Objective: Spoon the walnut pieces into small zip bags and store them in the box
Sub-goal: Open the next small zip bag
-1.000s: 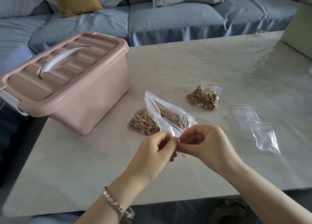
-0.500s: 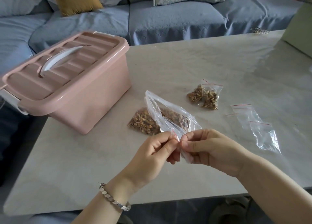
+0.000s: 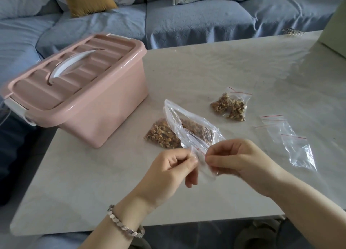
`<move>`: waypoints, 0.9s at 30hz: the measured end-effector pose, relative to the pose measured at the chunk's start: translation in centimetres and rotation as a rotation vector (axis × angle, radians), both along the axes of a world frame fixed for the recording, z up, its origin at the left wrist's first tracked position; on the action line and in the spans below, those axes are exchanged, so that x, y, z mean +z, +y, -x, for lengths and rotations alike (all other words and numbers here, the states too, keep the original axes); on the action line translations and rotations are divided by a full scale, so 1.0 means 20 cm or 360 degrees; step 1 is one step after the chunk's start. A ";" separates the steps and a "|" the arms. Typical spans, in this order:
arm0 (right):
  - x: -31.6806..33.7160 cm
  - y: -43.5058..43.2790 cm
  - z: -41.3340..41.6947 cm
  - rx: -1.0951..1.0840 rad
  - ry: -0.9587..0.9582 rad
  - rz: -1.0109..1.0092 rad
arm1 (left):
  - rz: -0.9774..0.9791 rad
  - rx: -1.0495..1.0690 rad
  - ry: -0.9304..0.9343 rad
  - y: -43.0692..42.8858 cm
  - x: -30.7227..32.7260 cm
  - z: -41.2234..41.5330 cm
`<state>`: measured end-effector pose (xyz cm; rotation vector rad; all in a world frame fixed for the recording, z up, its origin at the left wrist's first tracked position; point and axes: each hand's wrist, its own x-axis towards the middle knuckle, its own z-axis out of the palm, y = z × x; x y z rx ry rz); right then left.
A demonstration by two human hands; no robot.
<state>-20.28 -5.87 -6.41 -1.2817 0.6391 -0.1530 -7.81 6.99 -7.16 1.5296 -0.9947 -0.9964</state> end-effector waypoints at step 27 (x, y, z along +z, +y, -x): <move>-0.04 0.04 -0.01 0.0207 0.0062 0.1047 | 0.0267 0.0201 -0.1591 -0.05 -0.14 0.03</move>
